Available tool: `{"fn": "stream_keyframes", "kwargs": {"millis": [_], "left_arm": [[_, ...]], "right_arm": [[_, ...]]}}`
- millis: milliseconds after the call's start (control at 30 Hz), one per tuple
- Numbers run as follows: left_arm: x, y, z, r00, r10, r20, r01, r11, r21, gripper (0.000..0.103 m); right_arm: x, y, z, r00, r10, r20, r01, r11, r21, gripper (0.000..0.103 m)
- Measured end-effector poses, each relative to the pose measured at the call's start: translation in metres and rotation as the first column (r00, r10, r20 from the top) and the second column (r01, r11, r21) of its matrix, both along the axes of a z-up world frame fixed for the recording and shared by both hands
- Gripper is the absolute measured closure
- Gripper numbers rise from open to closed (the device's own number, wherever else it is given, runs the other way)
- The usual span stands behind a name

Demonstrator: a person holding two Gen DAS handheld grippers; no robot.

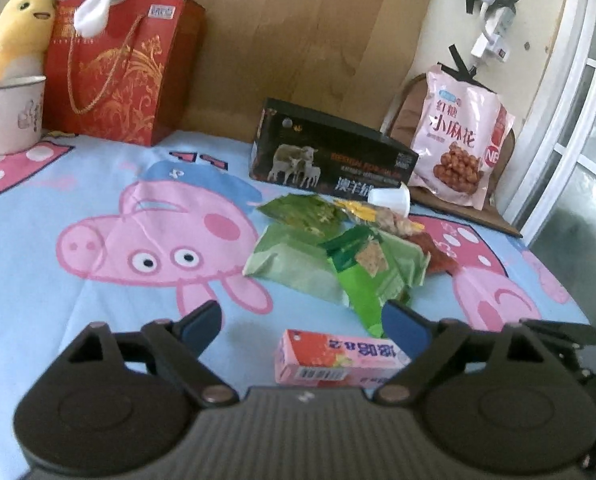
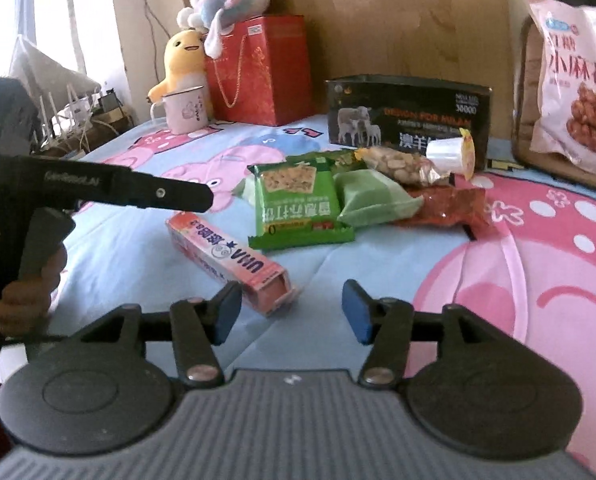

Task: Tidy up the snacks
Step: 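Grasp the pink UHA candy box with the left tool and lift it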

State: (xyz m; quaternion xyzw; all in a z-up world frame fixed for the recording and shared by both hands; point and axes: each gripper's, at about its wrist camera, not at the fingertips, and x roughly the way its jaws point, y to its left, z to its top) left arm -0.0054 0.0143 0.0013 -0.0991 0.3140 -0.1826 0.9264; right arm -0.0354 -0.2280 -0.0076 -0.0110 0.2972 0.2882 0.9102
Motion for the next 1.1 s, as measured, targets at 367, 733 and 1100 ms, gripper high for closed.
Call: {"fn": "stream_keyframes", "kwargs": {"millis": [367,733,1100], "left_arm": [[0.006,-0.001,-0.006,0.999,-0.051,-0.017,0.051,0.998,-0.028,0.013],[0.006,-0.009,-0.007,0.992,-0.123,-0.009,0.123,0.992,-0.024,0.023],[0.010,0.001,0.019,0.992,-0.124,0.030,0.126,0.989,-0.082,0.046]], "right_arm": [[0.009,0.012,-0.002,0.999,0.025,0.030,-0.025,0.999,-0.020,0.028],[0.010,0.034,-0.004,0.997,0.051,0.061,-0.045,0.993,-0.108,0.031],[0.007,0.034,0.010,0.989,0.068,0.131,-0.055,0.994,-0.099,0.053]]}}
